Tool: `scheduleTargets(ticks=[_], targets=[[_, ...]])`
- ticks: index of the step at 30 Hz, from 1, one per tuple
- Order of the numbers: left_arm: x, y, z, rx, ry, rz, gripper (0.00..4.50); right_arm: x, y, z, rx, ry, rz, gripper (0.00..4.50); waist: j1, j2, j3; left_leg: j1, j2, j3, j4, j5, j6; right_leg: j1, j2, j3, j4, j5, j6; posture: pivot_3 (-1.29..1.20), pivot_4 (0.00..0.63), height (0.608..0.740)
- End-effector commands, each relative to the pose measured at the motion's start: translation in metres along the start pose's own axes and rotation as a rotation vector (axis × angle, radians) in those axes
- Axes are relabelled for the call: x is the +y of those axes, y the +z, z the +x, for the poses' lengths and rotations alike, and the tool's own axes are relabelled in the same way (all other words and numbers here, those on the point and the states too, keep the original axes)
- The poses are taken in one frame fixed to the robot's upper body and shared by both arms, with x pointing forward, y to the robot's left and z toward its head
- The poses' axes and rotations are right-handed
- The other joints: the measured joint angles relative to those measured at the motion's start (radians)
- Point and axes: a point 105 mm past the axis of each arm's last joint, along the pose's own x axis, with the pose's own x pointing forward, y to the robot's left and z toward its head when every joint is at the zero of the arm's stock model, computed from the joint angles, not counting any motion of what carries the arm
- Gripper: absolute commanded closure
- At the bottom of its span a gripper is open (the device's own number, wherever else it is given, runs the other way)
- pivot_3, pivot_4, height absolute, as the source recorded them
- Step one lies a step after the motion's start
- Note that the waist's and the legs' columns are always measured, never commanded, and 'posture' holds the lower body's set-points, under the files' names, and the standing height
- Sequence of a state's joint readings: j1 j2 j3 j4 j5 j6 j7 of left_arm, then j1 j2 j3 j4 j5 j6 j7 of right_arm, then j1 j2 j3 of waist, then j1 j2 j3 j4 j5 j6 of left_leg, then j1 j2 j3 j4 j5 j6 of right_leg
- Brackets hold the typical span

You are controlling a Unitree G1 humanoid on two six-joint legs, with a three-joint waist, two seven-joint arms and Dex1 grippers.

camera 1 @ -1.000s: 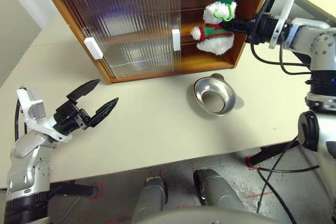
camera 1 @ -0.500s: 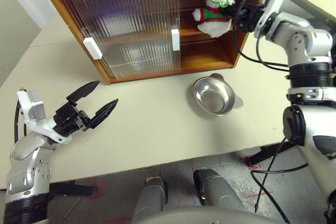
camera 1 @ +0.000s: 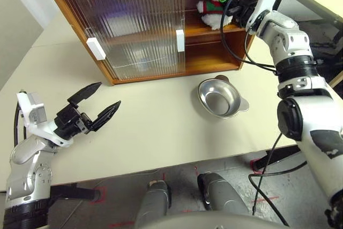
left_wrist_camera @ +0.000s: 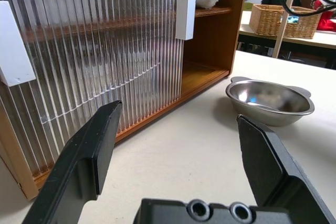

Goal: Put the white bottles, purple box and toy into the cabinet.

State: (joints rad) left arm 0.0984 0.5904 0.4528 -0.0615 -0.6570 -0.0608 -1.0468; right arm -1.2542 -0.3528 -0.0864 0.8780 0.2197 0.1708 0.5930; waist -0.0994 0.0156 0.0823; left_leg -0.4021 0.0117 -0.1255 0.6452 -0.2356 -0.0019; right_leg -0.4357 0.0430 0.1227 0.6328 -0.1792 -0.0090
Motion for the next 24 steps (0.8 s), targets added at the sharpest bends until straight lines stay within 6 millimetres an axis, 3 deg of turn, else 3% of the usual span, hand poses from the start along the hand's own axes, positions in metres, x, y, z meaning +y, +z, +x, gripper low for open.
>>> scheduleTargets(ticks=[1,6,11,18,24], targets=[[-0.004,-0.002,-0.001,0.021,-0.010,0.005,0.00,0.000,-0.003,0.004,-0.003,-0.015,-0.054,4.49,0.000,0.000,0.000,0.000,0.000,0.000,0.000,0.000,0.000,0.000,0.000,0.000,0.000,0.000,0.000,-0.10,0.087,0.740],[-0.004,-0.002,-0.002,0.023,-0.005,0.006,0.00,-0.003,-0.012,0.005,0.025,-0.028,-0.053,4.49,0.001,0.000,0.000,0.000,0.000,0.000,0.000,0.000,0.000,0.000,0.000,0.000,0.000,0.000,-0.001,-0.10,0.088,0.740],[-0.005,-0.002,-0.003,0.024,-0.002,0.004,0.00,-0.001,-0.012,0.006,0.030,-0.009,-0.039,2.86,0.000,0.000,0.000,0.000,0.000,0.000,0.000,0.000,0.000,0.000,0.000,0.000,0.000,0.000,-0.001,-0.11,0.091,0.740],[-0.005,-0.002,-0.003,0.023,0.000,-0.001,0.00,-0.002,-0.003,0.006,0.002,0.002,-0.042,0.17,0.000,0.000,0.000,0.000,0.001,0.000,0.000,0.000,-0.001,0.000,0.000,0.000,0.000,0.000,-0.001,-0.11,0.091,0.740],[-0.006,-0.003,-0.003,0.023,0.000,-0.003,0.00,0.000,0.010,0.004,-0.005,0.060,-0.052,0.01,0.000,0.000,0.000,-0.001,0.001,0.000,-0.001,-0.001,-0.001,-0.001,0.000,0.000,0.000,0.000,-0.002,-0.11,0.091,0.740]])
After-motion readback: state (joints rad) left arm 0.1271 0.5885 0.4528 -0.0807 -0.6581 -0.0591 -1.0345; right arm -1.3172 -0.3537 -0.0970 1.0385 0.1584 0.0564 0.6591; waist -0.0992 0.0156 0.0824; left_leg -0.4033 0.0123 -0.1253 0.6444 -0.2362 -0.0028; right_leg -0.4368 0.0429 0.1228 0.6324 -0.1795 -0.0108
